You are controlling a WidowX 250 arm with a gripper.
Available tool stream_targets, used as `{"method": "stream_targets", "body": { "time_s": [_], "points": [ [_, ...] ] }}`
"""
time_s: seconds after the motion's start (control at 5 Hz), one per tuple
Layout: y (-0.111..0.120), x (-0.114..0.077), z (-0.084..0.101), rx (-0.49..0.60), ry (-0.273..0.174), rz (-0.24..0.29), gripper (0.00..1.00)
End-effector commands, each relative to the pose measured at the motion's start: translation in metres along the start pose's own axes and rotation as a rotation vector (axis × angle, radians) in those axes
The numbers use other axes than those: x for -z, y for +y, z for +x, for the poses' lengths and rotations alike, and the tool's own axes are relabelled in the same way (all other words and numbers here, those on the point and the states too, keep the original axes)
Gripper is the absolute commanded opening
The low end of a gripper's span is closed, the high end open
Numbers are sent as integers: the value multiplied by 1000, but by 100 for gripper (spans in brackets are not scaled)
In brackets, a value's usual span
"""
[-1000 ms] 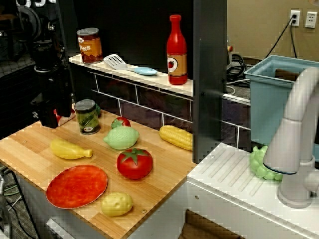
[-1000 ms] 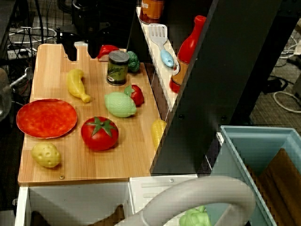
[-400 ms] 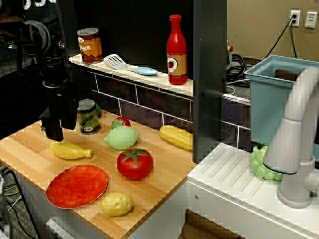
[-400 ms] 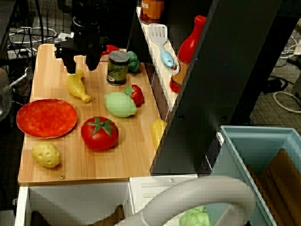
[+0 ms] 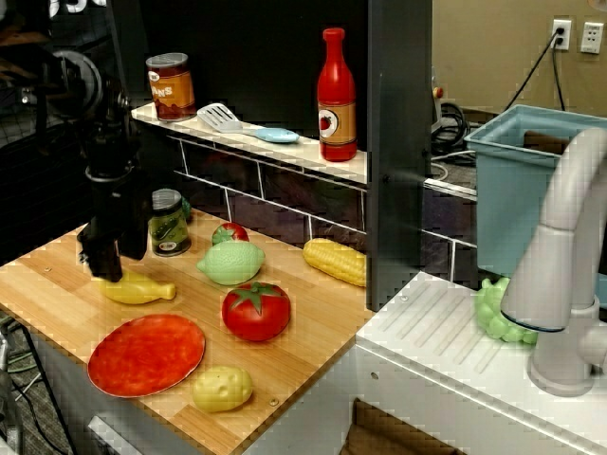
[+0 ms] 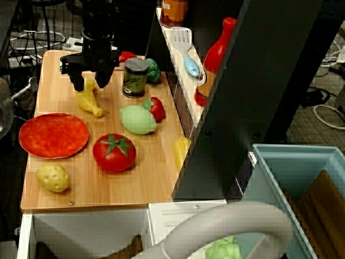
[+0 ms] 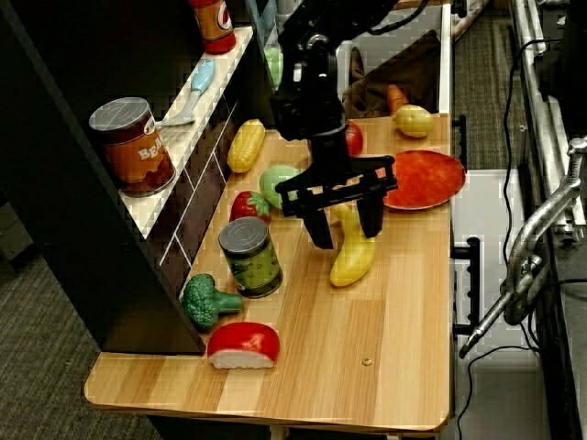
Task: Put banana on plate
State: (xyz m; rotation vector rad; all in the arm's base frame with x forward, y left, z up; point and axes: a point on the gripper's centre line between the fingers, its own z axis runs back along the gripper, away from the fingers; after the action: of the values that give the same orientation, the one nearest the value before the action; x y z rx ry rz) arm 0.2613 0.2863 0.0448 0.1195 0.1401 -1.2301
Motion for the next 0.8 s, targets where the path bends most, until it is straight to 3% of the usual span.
{"method": "stream_targets", "body": {
  "time_s": [0.0, 0.2, 0.4, 0.6],
  "points": [
    [6, 0, -1, -5, 39, 5, 100],
    [7, 11, -2, -20, 53, -23, 100],
    [7, 12, -2, -55, 44, -28, 0],
    [14, 4, -6, -68, 21, -40, 0]
  ]
}}
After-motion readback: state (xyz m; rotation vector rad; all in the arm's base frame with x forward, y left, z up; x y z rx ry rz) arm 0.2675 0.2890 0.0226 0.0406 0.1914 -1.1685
